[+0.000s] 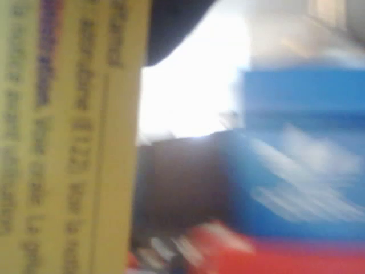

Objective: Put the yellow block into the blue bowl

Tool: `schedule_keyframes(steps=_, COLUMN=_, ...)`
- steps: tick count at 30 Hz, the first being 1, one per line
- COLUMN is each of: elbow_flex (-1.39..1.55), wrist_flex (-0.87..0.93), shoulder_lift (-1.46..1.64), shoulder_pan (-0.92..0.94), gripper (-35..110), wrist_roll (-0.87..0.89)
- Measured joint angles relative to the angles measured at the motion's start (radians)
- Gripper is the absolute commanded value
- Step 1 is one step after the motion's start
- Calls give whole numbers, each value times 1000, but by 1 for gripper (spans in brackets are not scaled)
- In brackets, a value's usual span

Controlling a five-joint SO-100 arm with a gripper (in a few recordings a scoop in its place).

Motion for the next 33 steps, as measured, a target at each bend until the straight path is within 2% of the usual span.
schedule_keyframes(steps=7, elbow_flex=-54, wrist_flex=6, shoulder_lift=-61, shoulder_pan=-26, gripper=2, wrist_roll=0)
schedule_keyframes(steps=15, elbow_flex=-54, wrist_flex=6, shoulder_lift=-61, shoulder_pan=-28, gripper=23, wrist_roll=0)
schedule_keyframes(steps=22, elbow_flex=-55, wrist_flex=9, shoulder_lift=-61, shoulder_pan=-28, gripper=25, wrist_roll=0)
schedule_keyframes(steps=26, elbow_flex=-55, wrist_flex=9, shoulder_lift=-61, shoulder_pan=-28, gripper=19, wrist_roll=0)
schedule_keyframes(steps=31, elbow_flex=-55, wrist_flex=81, shoulder_lift=-41, shoulder_pan=-28, gripper=-3, wrist_roll=0)
schedule_keyframes(steps=33, elbow_flex=-44, wrist_flex=133, shoulder_lift=3, shoulder_pan=-26, gripper=0, wrist_roll=0)
